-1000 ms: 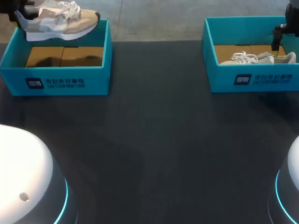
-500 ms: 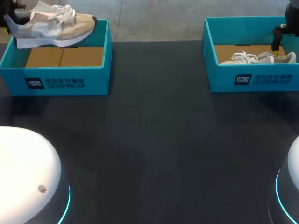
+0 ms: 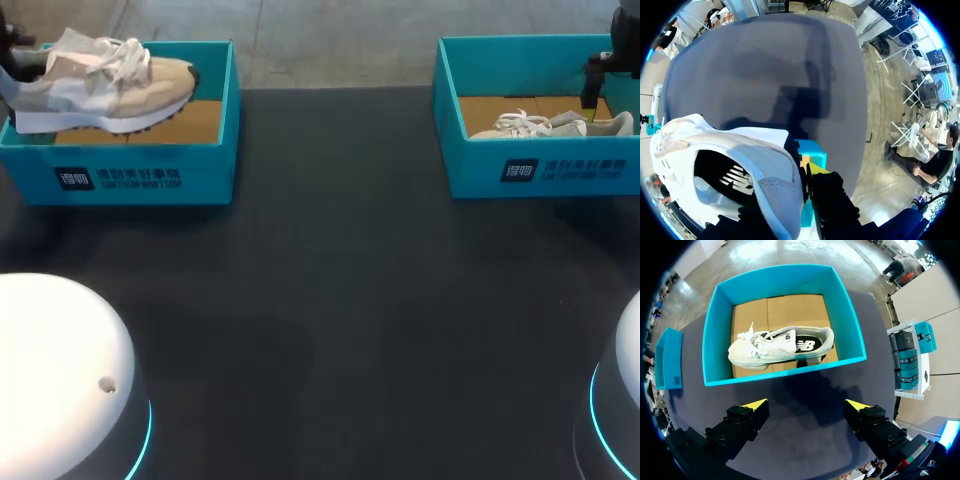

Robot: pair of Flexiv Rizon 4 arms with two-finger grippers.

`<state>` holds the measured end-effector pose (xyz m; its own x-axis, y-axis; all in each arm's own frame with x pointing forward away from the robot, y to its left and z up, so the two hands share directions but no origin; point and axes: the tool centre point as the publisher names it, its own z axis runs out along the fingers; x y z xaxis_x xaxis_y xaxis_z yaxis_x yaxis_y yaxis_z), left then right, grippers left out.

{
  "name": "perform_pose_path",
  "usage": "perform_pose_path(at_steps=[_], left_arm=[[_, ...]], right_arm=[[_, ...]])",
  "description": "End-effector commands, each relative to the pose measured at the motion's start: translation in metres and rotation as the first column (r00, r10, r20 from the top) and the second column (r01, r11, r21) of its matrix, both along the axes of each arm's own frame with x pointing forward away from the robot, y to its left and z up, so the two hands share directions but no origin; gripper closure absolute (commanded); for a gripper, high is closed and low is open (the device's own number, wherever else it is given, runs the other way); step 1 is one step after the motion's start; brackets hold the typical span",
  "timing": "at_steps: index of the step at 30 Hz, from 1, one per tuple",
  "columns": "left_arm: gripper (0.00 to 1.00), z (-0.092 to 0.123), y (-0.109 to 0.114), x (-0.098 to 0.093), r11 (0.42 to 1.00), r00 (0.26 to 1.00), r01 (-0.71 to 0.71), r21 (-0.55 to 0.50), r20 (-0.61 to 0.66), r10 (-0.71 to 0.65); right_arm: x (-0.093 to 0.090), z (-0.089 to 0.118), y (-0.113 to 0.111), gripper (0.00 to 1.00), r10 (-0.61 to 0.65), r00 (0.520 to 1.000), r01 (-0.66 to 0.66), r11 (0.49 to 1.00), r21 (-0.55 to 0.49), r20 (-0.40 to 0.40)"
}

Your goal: Take the shoe out of the shoebox, open the shoe tongue, remove and reinsert the insole, then place the shoe into the shoebox

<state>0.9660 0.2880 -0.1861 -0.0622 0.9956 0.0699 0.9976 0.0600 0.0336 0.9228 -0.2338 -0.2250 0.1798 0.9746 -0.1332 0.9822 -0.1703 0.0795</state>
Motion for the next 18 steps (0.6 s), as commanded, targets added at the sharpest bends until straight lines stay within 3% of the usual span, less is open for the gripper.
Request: perform_pose_path(at_steps=[1, 13, 16, 17, 18], left_arm=[[1.0, 0.003, -0.008, -0.036, 1.0, 0.99, 0.01, 0.024, 0.137, -0.014], [1.0, 0.008, -0.037, -0.091, 1.0, 0.989, 0.02, 0.016, 0.15, -0.022], [1.0, 0.008, -0.037, -0.091, 1.0, 0.989, 0.02, 0.016, 0.15, -0.022], [1.0, 0.008, -0.051, -0.118, 0.999, 0.988, 0.04, 0.014, 0.148, -0.042], [1.0, 0.008, -0.054, -0.123, 0.999, 0.988, 0.043, 0.015, 0.15, -0.045]], right_arm=[[-0.001, 0.0, 0.0, 0.0, 0.0, 1.0, 0.0, 1.0, 0.0, 0.001], [-0.001, 0.0, 0.0, 0.0, 0.0, 1.0, 0.0, 1.0, 0.0, 0.001], [-0.001, 0.0, 0.0, 0.0, 0.0, 1.0, 0.0, 1.0, 0.0, 0.001], [-0.001, 0.0, 0.0, 0.0, 0.0, 1.0, 0.0, 1.0, 0.0, 0.001], [-0.001, 0.0, 0.0, 0.0, 0.0, 1.0, 0.0, 1.0, 0.0, 0.001]])
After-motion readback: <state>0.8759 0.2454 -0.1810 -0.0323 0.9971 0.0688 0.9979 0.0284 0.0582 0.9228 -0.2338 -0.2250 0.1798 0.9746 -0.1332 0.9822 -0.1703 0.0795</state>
